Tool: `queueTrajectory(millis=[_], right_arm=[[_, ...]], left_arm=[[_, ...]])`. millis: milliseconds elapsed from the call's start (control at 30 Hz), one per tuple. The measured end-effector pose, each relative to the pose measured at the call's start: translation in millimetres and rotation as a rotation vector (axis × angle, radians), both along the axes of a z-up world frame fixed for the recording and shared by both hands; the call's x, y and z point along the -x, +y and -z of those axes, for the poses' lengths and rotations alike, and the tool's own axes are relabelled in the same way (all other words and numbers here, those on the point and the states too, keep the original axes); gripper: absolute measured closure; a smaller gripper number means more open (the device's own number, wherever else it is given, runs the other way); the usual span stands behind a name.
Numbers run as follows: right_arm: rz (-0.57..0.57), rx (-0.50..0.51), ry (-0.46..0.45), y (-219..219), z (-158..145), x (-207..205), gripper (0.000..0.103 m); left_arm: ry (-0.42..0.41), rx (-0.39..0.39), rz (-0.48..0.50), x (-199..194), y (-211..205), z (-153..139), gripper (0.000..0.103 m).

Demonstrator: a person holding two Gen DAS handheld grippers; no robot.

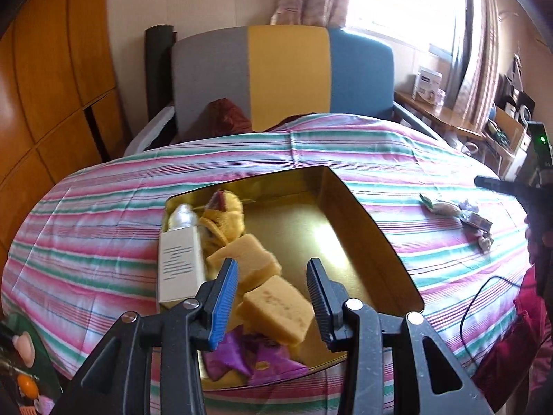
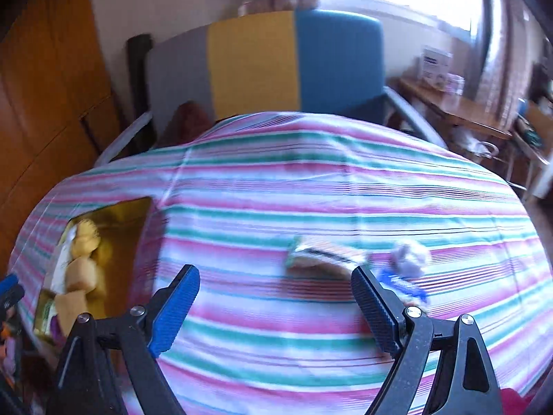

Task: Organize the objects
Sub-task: 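Move both tools back toward the biscuit packet and tissue pack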

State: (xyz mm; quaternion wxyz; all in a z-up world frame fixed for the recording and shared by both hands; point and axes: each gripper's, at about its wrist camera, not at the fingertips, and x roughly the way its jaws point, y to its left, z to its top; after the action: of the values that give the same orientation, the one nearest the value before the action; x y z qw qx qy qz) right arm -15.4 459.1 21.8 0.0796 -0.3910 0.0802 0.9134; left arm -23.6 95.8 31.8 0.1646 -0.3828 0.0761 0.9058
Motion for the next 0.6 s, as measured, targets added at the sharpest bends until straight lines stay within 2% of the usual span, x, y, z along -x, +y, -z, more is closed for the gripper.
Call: queueTrajectory(millis=[200, 367, 433, 600], right_arm=[[0.212, -0.002, 0.056, 72, 8, -7, 0.013], [0.4, 0.139, 0.078, 120, 28, -23, 0.013], [0.439, 0.174, 0.099, 131, 27, -30, 0.013], [0.469, 0.248, 0.084, 138, 34, -33, 0.013]], left_arm=[[-0.005, 0.024, 0.05, 2, 27, -1, 0.062], [-0.015, 0.042, 0.089, 8, 53, 0, 0.062], [-0.021, 0.043, 0.104, 9, 63, 1, 0.062], [-0.03, 0.048, 0.154, 13, 90, 3, 0.062]])
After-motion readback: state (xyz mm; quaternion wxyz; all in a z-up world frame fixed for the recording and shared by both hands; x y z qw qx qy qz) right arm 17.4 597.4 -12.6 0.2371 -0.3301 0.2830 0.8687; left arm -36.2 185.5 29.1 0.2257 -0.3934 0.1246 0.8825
